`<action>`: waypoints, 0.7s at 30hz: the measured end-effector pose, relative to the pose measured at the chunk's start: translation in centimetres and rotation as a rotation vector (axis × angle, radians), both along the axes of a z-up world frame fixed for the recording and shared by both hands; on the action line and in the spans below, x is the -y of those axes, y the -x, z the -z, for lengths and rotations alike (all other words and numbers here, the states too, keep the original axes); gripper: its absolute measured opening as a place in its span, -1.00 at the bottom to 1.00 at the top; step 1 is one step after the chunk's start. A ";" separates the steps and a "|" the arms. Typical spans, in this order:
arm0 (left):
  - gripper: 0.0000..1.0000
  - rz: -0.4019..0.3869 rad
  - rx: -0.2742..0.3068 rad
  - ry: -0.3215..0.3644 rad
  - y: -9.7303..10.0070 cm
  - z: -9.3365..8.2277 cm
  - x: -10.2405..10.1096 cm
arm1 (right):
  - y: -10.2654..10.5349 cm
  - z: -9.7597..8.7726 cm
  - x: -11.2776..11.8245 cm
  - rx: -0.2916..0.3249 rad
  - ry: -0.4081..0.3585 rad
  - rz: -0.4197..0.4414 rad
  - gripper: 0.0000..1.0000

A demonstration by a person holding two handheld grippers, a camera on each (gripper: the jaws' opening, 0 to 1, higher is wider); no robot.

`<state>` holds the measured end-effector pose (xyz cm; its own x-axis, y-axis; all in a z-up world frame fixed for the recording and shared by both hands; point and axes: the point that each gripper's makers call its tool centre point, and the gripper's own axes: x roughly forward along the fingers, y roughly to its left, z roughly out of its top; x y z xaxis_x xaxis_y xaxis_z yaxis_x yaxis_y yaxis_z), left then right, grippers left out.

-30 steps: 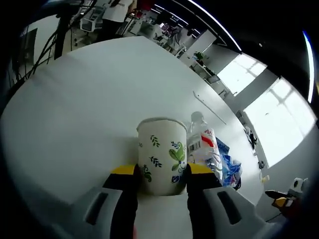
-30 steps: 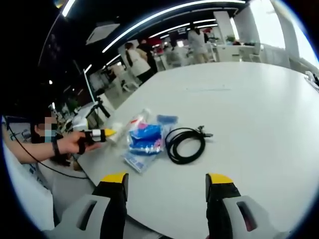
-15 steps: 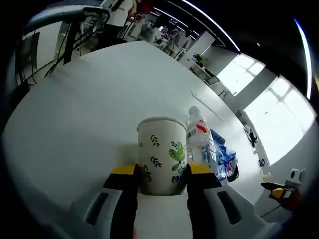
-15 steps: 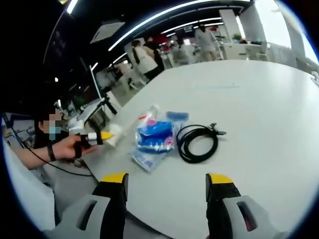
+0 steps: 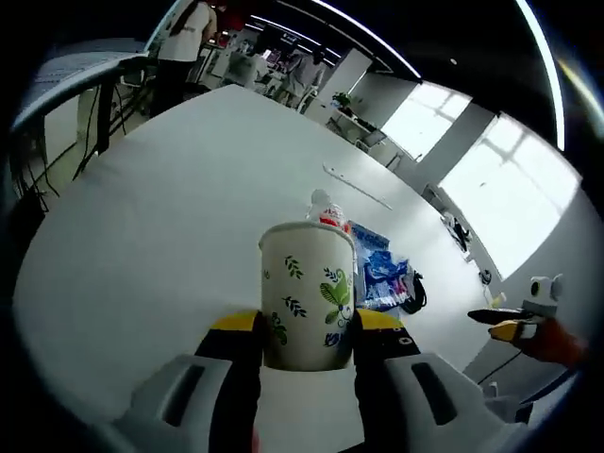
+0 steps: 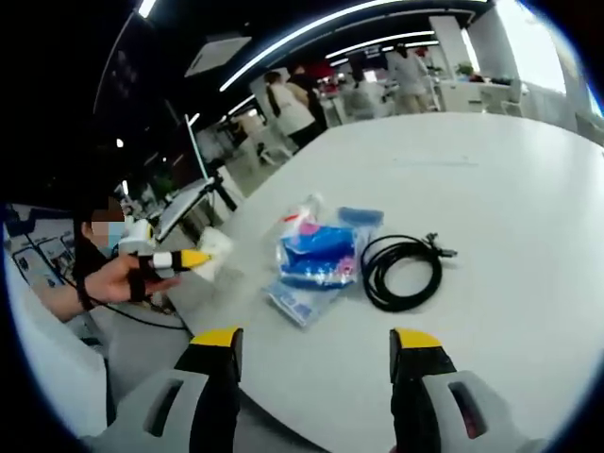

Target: Arrange the tabletop items into an orderly group along one side of the table until the central work area is clear of visible clutter.

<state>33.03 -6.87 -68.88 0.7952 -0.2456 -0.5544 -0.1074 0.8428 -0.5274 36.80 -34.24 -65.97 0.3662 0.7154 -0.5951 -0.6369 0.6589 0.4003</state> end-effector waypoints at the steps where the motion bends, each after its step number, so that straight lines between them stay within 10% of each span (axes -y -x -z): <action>1: -0.28 0.014 -0.005 -0.014 0.2 0.0 0.2 | 0.1 0.0 -0.3 -0.002 -0.002 -0.008 0.28; 21: -0.28 0.333 0.020 -0.130 2.5 -0.6 8.3 | 3.6 0.4 -5.3 -0.032 -0.046 -0.118 0.27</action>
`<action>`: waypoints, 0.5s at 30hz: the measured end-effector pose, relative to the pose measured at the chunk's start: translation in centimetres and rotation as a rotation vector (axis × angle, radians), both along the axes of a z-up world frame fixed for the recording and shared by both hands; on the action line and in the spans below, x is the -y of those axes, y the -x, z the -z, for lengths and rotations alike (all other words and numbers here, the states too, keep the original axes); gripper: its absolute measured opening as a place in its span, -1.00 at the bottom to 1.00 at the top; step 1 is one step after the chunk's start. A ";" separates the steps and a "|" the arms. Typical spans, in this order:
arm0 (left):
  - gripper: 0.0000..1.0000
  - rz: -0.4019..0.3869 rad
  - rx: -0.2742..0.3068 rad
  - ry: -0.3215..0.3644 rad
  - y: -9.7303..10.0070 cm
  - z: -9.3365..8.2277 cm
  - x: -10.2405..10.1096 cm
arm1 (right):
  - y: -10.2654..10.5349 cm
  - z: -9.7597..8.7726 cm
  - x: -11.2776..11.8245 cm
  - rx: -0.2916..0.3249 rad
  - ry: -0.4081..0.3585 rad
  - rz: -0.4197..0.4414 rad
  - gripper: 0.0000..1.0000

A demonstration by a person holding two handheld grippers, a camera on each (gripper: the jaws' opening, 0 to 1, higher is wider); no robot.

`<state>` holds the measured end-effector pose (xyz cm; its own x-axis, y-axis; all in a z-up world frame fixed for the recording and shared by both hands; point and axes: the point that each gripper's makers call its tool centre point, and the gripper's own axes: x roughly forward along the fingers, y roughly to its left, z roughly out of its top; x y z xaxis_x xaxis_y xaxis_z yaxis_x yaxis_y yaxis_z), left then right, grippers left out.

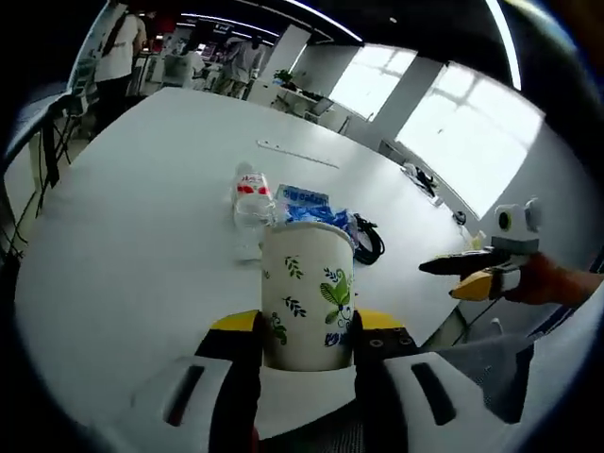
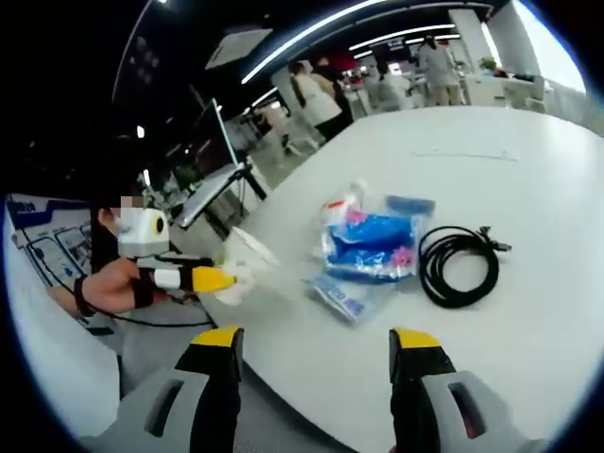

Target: Arrange the tabletop items into an orderly group along one side of the table until the central work area is clear of visible clutter.

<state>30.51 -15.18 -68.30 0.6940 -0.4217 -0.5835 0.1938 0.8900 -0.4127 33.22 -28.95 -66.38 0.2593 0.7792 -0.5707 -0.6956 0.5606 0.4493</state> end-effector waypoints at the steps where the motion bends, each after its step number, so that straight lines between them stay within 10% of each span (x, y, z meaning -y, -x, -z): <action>1: -0.28 0.024 0.000 -0.013 0.1 0.0 0.5 | 0.1 0.0 -0.2 -0.001 0.001 -0.006 0.27; 15: -0.27 0.245 0.022 -0.102 1.7 0.7 5.2 | 1.8 -1.6 -3.2 -0.056 -0.139 -0.053 0.11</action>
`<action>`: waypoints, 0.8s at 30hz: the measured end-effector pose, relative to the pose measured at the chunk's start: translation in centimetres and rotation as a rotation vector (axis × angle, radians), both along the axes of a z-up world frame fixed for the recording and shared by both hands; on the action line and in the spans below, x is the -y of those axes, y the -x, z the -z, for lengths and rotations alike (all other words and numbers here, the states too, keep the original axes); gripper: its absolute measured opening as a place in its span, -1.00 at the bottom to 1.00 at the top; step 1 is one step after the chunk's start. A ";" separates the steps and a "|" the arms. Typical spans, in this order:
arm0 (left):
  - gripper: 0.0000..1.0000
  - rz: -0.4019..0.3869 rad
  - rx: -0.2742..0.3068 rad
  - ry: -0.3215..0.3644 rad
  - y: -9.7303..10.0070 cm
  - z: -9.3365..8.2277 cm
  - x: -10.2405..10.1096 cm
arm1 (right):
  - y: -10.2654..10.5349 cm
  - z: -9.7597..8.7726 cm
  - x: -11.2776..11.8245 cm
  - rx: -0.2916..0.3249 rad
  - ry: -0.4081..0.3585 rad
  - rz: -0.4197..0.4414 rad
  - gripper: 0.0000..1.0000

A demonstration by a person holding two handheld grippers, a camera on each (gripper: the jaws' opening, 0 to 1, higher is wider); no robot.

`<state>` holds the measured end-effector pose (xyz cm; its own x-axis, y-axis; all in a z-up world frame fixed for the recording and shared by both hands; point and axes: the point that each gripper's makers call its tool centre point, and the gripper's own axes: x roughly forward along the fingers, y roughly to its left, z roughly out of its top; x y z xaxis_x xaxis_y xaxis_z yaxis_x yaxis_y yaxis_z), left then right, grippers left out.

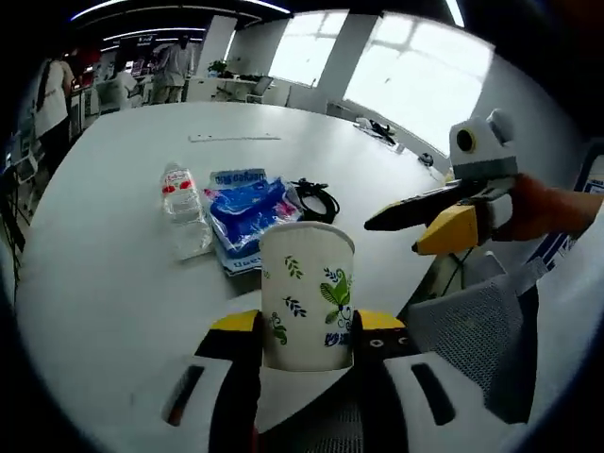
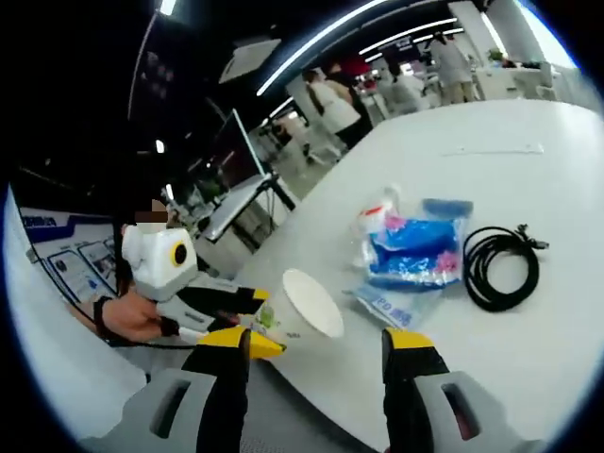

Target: Arrange the tabletop items into an orderly group along one side of the table until the central work area is clear of visible clutter.

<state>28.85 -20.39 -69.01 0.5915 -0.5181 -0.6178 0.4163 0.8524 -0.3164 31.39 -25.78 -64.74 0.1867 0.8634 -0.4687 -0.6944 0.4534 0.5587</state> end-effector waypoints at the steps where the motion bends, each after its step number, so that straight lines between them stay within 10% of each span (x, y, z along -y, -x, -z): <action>1: -0.27 0.015 -0.002 -0.009 0.2 0.1 0.2 | 0.2 0.1 -0.2 -0.001 0.002 -0.007 0.10; 13: -0.27 0.199 0.082 -0.127 1.2 -0.1 2.3 | 2.6 0.4 -1.9 -0.069 -0.038 -0.073 -0.12; 24: -0.28 0.241 0.112 -0.125 1.3 -0.6 3.2 | 2.6 -0.9 -2.6 -0.092 -0.102 -0.079 -0.76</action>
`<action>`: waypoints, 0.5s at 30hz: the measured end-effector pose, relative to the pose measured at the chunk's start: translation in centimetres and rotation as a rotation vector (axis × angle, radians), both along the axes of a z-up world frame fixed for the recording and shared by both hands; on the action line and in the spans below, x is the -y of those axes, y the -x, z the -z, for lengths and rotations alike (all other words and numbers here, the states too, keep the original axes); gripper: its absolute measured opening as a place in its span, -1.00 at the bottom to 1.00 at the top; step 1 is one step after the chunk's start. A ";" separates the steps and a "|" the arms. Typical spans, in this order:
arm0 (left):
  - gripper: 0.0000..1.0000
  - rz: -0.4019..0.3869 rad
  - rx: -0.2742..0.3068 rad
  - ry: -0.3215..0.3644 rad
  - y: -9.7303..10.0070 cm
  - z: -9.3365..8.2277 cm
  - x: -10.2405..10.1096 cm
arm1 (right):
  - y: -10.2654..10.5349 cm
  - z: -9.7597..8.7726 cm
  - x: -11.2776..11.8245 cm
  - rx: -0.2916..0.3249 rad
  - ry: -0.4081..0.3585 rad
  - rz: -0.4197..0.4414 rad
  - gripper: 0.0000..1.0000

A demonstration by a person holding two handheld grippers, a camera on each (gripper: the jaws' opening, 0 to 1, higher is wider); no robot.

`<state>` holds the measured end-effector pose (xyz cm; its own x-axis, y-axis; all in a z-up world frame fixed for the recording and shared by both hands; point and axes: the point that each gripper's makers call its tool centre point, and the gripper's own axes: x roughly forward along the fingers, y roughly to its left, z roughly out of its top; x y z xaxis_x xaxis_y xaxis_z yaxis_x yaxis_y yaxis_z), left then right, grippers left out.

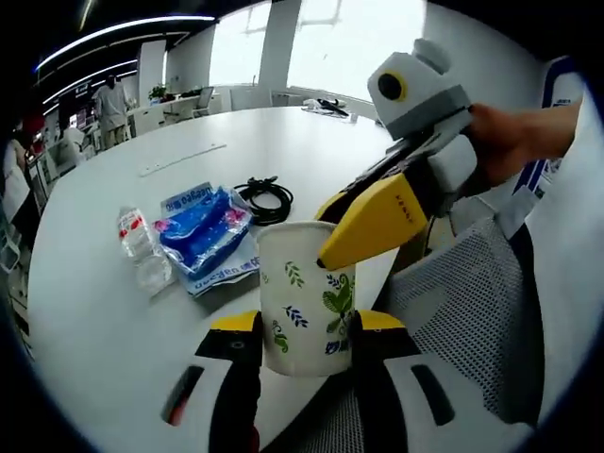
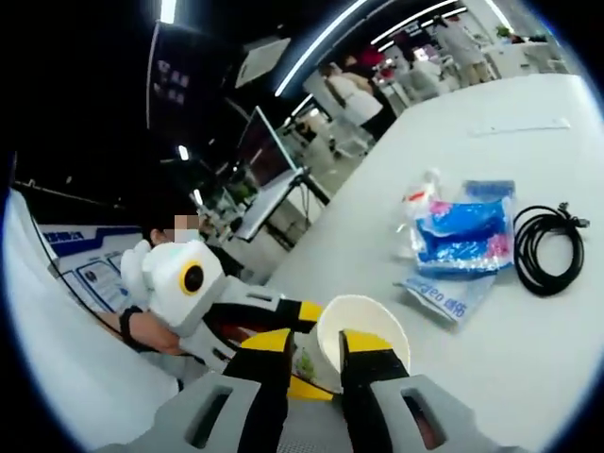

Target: Arrange the tabletop items into an orderly group along one side of the table until the central work area is clear of visible clutter.

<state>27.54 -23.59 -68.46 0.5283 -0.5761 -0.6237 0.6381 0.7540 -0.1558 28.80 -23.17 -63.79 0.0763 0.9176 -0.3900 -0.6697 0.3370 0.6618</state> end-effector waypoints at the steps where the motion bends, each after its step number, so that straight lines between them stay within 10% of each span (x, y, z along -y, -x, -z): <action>1: -0.28 0.001 0.000 0.000 0.0 0.0 0.0 | 0.1 -0.1 0.0 -0.001 -0.003 -0.004 -0.82; 15: -0.27 -0.005 -0.018 0.000 0.5 0.2 -0.2 | 0.7 -0.6 -0.6 -0.006 -0.024 -0.011 -1.00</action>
